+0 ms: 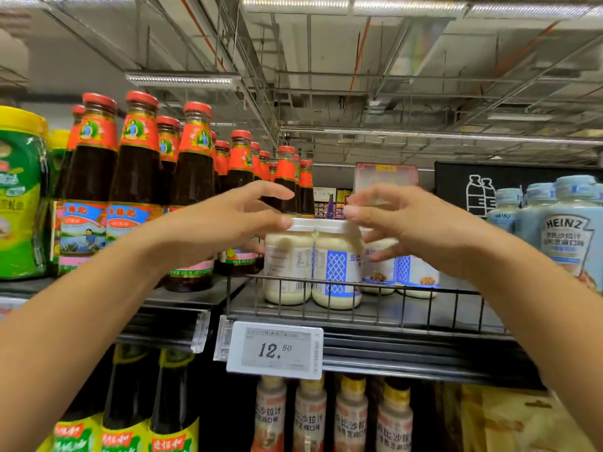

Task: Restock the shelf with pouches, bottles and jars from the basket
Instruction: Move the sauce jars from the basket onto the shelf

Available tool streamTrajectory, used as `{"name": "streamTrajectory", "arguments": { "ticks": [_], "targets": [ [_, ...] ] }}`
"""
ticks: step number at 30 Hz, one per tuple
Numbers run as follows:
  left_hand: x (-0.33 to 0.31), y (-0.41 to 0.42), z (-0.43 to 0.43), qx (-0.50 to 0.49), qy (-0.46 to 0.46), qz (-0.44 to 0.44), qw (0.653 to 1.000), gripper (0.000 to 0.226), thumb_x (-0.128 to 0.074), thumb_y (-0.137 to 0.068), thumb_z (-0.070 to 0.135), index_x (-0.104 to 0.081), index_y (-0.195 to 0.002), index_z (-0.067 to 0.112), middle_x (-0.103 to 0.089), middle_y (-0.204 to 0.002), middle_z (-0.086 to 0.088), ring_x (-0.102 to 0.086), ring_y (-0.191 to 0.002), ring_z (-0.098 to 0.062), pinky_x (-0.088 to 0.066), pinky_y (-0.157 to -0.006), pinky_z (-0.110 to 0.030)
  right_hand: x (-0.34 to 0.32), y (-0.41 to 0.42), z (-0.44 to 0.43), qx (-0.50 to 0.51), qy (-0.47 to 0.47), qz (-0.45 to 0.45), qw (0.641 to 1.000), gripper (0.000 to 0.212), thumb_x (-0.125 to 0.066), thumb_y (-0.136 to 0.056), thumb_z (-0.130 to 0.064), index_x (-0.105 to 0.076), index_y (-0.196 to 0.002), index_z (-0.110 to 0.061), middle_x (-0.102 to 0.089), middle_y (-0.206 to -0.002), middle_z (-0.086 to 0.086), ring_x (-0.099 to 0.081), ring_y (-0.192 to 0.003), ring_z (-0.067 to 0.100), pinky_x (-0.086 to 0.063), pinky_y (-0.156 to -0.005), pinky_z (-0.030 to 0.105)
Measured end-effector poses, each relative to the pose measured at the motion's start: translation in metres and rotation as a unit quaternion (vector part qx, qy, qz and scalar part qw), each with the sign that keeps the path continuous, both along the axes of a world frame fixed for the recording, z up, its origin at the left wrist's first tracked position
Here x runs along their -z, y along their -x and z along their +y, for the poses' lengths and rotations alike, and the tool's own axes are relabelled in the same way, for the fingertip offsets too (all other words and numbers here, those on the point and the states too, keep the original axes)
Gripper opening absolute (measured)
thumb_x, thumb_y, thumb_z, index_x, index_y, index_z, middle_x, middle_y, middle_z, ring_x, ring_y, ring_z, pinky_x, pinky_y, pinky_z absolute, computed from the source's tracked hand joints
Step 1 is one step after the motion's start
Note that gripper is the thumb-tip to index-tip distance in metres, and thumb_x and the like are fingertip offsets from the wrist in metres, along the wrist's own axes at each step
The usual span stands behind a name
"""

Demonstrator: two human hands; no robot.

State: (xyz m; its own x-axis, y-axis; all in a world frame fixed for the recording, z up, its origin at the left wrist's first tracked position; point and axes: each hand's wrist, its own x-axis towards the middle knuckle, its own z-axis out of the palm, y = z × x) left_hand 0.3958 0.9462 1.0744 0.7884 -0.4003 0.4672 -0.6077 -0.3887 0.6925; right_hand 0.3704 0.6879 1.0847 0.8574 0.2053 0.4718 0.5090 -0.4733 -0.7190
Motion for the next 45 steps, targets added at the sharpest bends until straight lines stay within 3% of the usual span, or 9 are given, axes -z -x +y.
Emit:
{"name": "streamTrajectory", "arguments": {
  "ticks": [4,7,13,19,22,26,33,39,45],
  "targets": [
    [-0.004,0.007,0.002,0.024,-0.059,-0.015,0.998,0.027,-0.059,-0.098,0.013,-0.069,-0.12,0.026,-0.071,-0.12,0.0,-0.066,-0.113,-0.02,-0.052,-0.102,-0.044,0.0,0.0,-0.002,-0.041,0.046,-0.022,0.998,0.019,-0.068,-0.093,-0.026,-0.072,-0.112,-0.023,-0.076,-0.101,0.004,-0.065,-0.086,0.009,-0.059,-0.087,0.04],
    [-0.003,0.009,-0.001,0.001,-0.051,-0.038,0.998,0.021,-0.069,-0.092,0.021,-0.074,-0.111,0.03,-0.071,-0.115,-0.002,-0.07,-0.103,-0.016,-0.058,-0.087,-0.028,0.001,-0.001,0.001,-0.024,0.081,-0.057,0.995,0.016,-0.071,-0.09,-0.033,-0.077,-0.099,-0.021,-0.075,-0.101,0.007,-0.065,-0.088,0.011,-0.059,-0.075,0.03],
    [0.008,0.008,-0.014,-0.05,0.008,-0.095,0.994,0.049,-0.081,-0.057,0.063,-0.074,-0.096,0.034,-0.062,-0.083,-0.006,-0.057,-0.066,-0.014,-0.05,-0.068,-0.034,0.005,-0.005,0.011,0.007,0.061,-0.091,0.994,0.066,-0.072,-0.053,-0.067,-0.068,-0.094,-0.015,-0.053,-0.068,0.0,-0.05,-0.069,0.016,-0.048,-0.061,0.029],
    [0.01,0.004,-0.002,0.032,0.013,-0.031,0.999,0.032,-0.067,-0.08,0.028,-0.072,-0.11,0.037,-0.074,-0.113,-0.004,-0.068,-0.11,-0.024,-0.054,-0.098,-0.041,0.004,0.002,-0.006,-0.051,0.06,-0.014,0.997,0.03,-0.068,-0.088,-0.043,-0.074,-0.107,-0.021,-0.072,-0.097,0.008,-0.062,-0.087,0.013,-0.058,-0.074,0.026],
    [0.011,0.005,-0.003,0.007,0.008,-0.065,0.998,0.027,-0.081,-0.081,0.028,-0.074,-0.106,0.037,-0.075,-0.106,-0.002,-0.071,-0.101,-0.025,-0.057,-0.091,-0.04,0.008,0.001,-0.005,-0.041,0.049,-0.009,0.998,0.02,-0.068,-0.092,-0.028,-0.071,-0.109,-0.018,-0.071,-0.108,0.018,-0.062,-0.089,0.016,-0.06,-0.076,0.032],
    [0.016,0.005,-0.012,-0.069,0.028,-0.124,0.989,0.049,-0.08,-0.052,0.064,-0.074,-0.093,0.039,-0.071,-0.085,-0.002,-0.063,-0.068,-0.01,-0.051,-0.073,-0.03,0.015,-0.001,0.003,-0.011,0.036,-0.052,0.998,0.039,-0.073,-0.077,-0.045,-0.068,-0.103,-0.017,-0.074,-0.083,-0.001,-0.066,-0.082,0.008,-0.06,-0.074,0.037],
    [0.016,0.006,-0.001,0.017,0.047,-0.018,0.999,0.037,-0.08,-0.081,0.016,-0.071,-0.115,0.025,-0.076,-0.107,-0.002,-0.071,-0.103,-0.015,-0.057,-0.082,-0.024,0.015,-0.002,-0.006,-0.036,0.039,-0.037,0.998,0.054,-0.073,-0.06,-0.059,-0.07,-0.104,-0.027,-0.073,-0.084,-0.007,-0.068,-0.079,0.012,-0.063,-0.076,0.036],
    [0.024,0.007,-0.009,-0.08,0.045,-0.126,0.988,0.048,-0.083,-0.058,0.052,-0.072,-0.101,0.032,-0.072,-0.09,0.004,-0.071,-0.076,-0.016,-0.057,-0.077,-0.028,0.016,-0.003,-0.007,-0.046,0.027,-0.032,0.998,0.04,-0.075,-0.07,-0.039,-0.069,-0.107,-0.024,-0.075,-0.098,0.007,-0.072,-0.088,0.013,-0.062,-0.072,0.029],
    [0.025,0.003,-0.004,0.007,0.078,-0.074,0.994,0.035,-0.082,-0.074,0.026,-0.072,-0.107,0.029,-0.074,-0.104,-0.007,-0.074,-0.091,-0.019,-0.058,-0.073,-0.022,0.016,-0.004,-0.01,-0.053,0.014,-0.02,0.998,0.025,-0.076,-0.084,-0.023,-0.071,-0.108,-0.025,-0.075,-0.103,0.009,-0.073,-0.094,0.017,-0.062,-0.082,0.037]
  ]
}}
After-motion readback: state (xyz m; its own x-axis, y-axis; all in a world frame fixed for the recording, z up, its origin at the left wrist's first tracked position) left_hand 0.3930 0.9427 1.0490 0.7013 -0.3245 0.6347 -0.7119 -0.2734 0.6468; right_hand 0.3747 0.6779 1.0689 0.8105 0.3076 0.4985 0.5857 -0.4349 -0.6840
